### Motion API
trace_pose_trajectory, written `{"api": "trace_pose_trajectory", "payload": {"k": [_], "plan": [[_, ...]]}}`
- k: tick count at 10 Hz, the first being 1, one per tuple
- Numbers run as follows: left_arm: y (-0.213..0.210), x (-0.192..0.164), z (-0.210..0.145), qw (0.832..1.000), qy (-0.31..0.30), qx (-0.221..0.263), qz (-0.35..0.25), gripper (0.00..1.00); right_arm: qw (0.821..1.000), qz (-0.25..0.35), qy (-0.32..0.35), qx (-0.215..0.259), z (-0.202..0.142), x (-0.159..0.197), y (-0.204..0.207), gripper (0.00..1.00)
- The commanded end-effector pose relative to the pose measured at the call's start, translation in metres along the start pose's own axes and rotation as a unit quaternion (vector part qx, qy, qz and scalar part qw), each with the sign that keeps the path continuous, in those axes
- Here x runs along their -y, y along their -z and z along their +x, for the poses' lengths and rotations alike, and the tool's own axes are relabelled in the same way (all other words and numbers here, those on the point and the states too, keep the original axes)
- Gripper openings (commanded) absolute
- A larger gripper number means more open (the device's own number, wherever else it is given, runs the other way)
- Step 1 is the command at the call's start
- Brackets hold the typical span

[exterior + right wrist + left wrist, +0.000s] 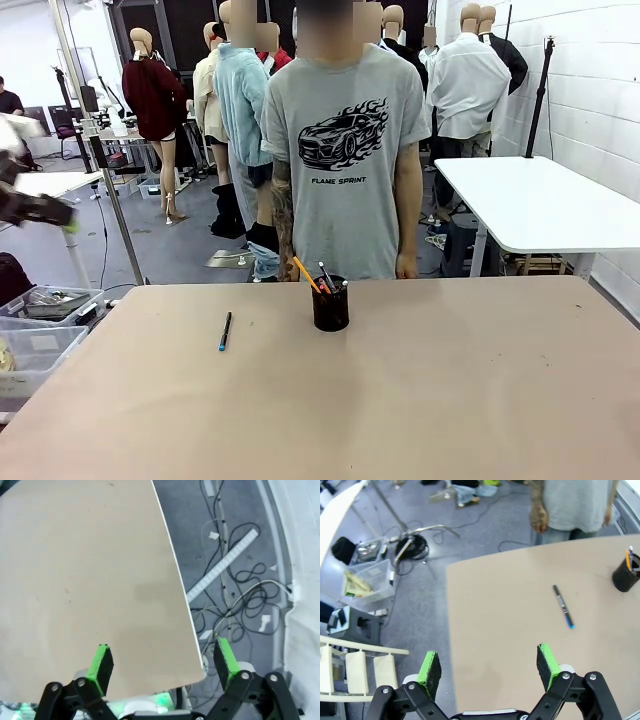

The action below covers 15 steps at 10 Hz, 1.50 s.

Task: Place the pens into the pen holder.
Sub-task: Pick up a writing instrument from the table and place it into the Pen holder.

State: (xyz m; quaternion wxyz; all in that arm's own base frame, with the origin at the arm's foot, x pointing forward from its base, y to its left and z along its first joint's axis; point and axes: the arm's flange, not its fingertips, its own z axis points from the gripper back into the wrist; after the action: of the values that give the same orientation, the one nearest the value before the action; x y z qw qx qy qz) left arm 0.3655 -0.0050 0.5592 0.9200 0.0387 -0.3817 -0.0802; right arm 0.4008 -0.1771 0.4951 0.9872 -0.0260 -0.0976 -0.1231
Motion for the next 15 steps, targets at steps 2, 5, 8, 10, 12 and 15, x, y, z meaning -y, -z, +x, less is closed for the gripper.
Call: {"api": "trace_pose_trajectory", "payload": {"k": [2,5,8,10,12,15], "plan": [[0.07,0.057,0.037,0.997,-0.008,-0.071,-0.023,1.0,1.0,-0.006,0.001,0.0,-0.004,-0.001,0.002,1.0],[0.058,0.055,0.02,0.998,0.001,-0.051,-0.023,1.0,1.0,-0.006,0.001,0.0,-0.004,-0.001,0.002,1.0],[0.075,0.063,0.024,0.996,-0.052,-0.063,-0.02,1.0,1.0,-0.006,0.001,0.0,-0.004,-0.001,0.002,1.0],[0.117,0.08,0.035,0.991,-0.072,-0.109,-0.029,1.0,1.0,-0.006,0.001,0.0,-0.004,-0.001,0.002,1.0],[0.167,0.112,0.045,0.985,-0.069,-0.154,-0.04,1.0,1.0,-0.006,0.001,0.0,-0.004,-0.001,0.002,1.0],[0.233,0.147,0.045,0.968,-0.071,-0.238,-0.048,1.0,1.0,-0.006,0.001,0.0,-0.004,-0.001,0.002,1.0]]}}
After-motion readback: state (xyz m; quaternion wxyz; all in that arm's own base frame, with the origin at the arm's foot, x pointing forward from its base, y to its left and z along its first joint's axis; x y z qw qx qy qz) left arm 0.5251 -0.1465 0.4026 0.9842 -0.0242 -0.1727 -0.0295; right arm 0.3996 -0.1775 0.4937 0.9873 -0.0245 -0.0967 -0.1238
